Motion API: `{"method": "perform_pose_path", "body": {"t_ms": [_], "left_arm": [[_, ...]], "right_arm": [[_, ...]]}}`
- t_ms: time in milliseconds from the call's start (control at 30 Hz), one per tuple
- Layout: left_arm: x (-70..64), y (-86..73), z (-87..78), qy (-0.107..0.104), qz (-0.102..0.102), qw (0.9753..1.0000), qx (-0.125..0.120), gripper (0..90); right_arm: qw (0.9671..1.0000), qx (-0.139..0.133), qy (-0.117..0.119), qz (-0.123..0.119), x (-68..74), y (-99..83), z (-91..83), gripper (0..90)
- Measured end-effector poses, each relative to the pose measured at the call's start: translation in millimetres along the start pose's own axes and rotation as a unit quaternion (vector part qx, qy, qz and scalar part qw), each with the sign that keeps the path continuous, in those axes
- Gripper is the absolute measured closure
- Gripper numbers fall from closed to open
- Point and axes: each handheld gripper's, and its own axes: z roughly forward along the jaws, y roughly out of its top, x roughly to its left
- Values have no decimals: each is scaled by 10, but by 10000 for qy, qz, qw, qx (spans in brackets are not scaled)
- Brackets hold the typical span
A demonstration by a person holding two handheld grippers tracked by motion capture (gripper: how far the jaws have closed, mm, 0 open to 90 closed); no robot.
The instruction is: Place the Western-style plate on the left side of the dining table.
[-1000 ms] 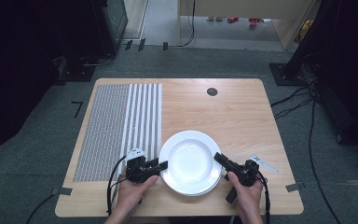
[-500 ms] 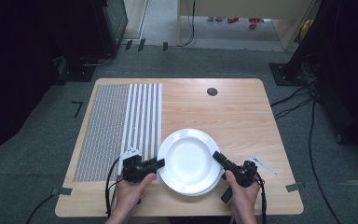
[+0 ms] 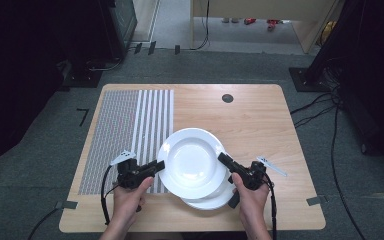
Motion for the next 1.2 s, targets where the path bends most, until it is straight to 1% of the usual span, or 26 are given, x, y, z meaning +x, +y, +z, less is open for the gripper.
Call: {"method": "perform_pose_path", "body": {"t_ms": [100, 200, 300, 433, 500, 600, 700, 800, 833, 867, 900, 967, 1100, 1200], "left_arm": [[71, 82, -60, -38, -85, 9999, -77, 736], [138, 172, -127, -66, -130, 9998, -129, 744], [212, 270, -200, -34, -220, 9995, -221, 747], [316, 394, -289, 1, -288, 9991, -327, 750], [372, 459, -331, 3, -331, 9987, -389, 754], [458, 560, -392, 48, -316, 9986, -410, 754], [553, 660, -460, -4, -304, 9986, -423, 756], [657, 748, -523, 74, -390, 9977, -557, 760], [716, 783, -546, 134, -446, 9971, -606, 760], [716, 783, -546, 134, -446, 9971, -606, 760], [743, 796, -555, 158, -468, 9968, -630, 760], [820, 835, -586, 218, -530, 9960, -690, 762], [934, 889, -616, 325, -612, 9945, -783, 764], [1015, 937, -631, 371, -643, 9942, -782, 766]], "right_arm": [[10000, 21, 40, -57, 76, 41, 106, 840], [9999, 57, 75, -49, 154, 78, 216, 839], [9999, 96, 110, -71, 240, 109, 335, 839], [9997, 146, 144, -105, 346, 152, 500, 839], [9996, 190, 180, -77, 395, 179, 622, 838], [9994, 263, 199, -45, 444, 202, 763, 835], [9993, 314, 220, -39, 501, 237, 913, 833], [9989, 390, 275, 6, 561, 266, 1097, 832], [9987, 418, 281, 7, 578, 269, 1150, 832], [9987, 418, 281, 7, 578, 269, 1150, 832], [9985, 465, 291, 28, 608, 270, 1242, 832], [9982, 514, 297, 45, 626, 267, 1334, 832], [9972, 649, 326, 165, 642, 244, 1535, 830], [9965, 731, 338, 212, 628, 241, 1668, 829]]}}
